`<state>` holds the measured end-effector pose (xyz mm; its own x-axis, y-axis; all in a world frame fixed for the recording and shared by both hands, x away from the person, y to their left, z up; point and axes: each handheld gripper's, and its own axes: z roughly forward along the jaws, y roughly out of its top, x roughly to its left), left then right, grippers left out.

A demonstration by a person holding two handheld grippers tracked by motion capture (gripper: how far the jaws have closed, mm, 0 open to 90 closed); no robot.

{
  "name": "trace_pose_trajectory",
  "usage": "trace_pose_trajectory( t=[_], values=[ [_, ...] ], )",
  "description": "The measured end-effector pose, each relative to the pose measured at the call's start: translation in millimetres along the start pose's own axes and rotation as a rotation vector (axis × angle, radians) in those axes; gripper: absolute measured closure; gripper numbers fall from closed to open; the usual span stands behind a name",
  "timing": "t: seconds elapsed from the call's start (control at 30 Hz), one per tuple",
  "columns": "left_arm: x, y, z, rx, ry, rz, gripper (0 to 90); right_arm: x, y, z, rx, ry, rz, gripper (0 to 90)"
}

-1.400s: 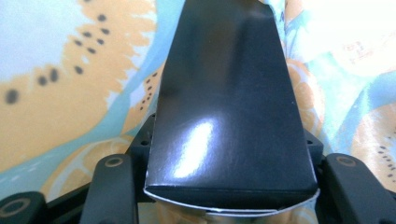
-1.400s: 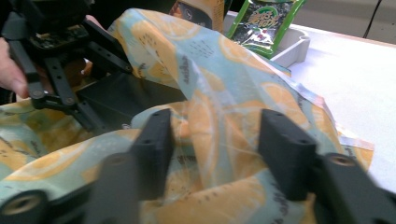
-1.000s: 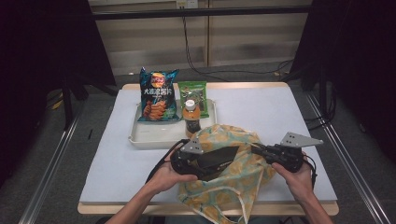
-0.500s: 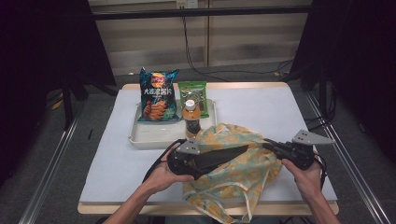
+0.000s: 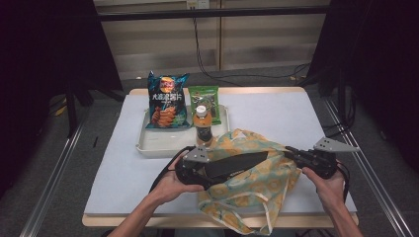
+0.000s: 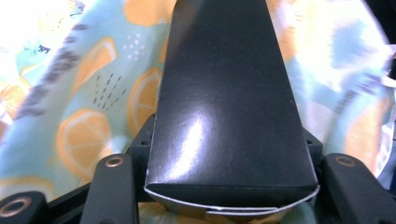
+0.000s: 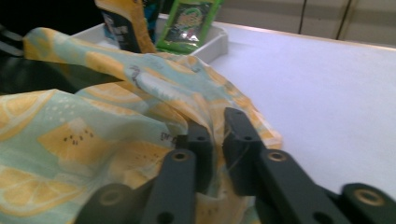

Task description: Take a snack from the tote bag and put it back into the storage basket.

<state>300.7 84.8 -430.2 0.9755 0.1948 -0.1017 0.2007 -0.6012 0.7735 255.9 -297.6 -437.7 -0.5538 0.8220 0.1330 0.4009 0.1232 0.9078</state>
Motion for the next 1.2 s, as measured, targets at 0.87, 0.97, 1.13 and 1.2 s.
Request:
trace_pose_trajectory(
  t=[0.87,0.97,1.13,1.2],
  values=[
    [-10.7,4.6,6.0,0.009,-0.001,0.051,44.2,14.1,21.8,15.9,-0.031,0.072,-0.008,90.0],
    [-11.8,5.9,4.1,-0.006,0.001,0.047,44.2,8.8,16.3,15.1,-0.016,0.046,0.005,90.0],
    [-6.7,7.6,-5.3,-0.035,0.013,0.042,44.2,2.8,10.3,12.9,0.004,0.006,0.008,90.0],
    [-4.7,7.8,-8.9,-0.05,0.023,0.033,44.2,0.3,7.0,13.3,0.016,-0.002,0.011,90.0]
  ],
)
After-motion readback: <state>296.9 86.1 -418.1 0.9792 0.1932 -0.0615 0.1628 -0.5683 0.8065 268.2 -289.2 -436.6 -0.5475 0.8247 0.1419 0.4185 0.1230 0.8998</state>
